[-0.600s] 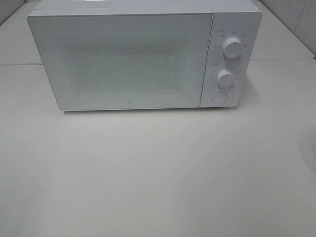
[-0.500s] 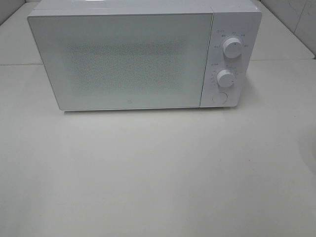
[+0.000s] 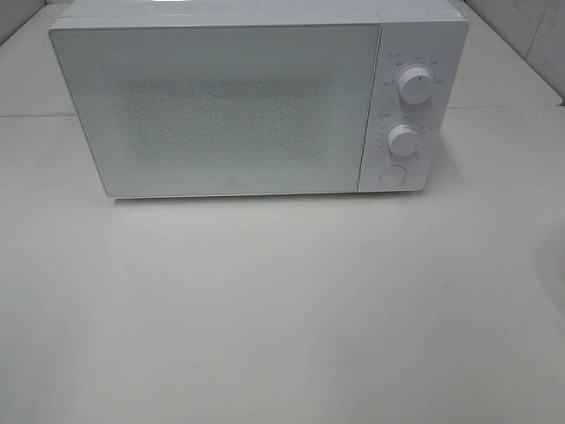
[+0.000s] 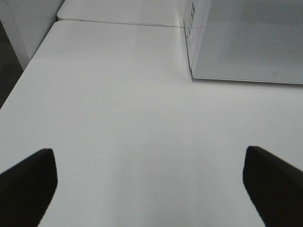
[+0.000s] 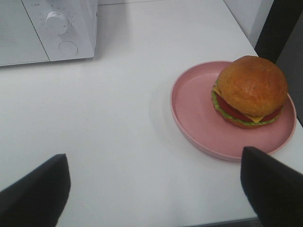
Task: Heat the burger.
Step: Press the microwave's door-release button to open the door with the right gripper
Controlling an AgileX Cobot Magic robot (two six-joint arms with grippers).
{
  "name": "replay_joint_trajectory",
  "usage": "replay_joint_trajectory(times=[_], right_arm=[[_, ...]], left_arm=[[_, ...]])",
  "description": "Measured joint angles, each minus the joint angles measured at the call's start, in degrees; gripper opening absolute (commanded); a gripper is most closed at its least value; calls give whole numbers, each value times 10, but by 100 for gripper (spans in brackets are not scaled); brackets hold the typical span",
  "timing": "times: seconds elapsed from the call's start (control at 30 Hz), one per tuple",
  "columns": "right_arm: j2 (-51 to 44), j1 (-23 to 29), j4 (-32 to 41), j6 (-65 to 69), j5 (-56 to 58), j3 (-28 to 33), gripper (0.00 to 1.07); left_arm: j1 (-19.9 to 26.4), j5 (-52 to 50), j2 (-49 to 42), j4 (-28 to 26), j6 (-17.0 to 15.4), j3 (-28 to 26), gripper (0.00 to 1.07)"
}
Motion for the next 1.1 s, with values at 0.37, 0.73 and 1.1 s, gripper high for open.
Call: replay_joint_trajectory(times=[0.37,0.73,1.1], right_arm=[[36,0,0,-5,-61,-18,87],[207,0,18,-84,-400,9,31],[351,0,20,-91,-658,57,0]], left_arm=[[0,0,0,0,0,0,102],[0,0,0,0,0,0,102],[0,0,0,0,0,0,102]])
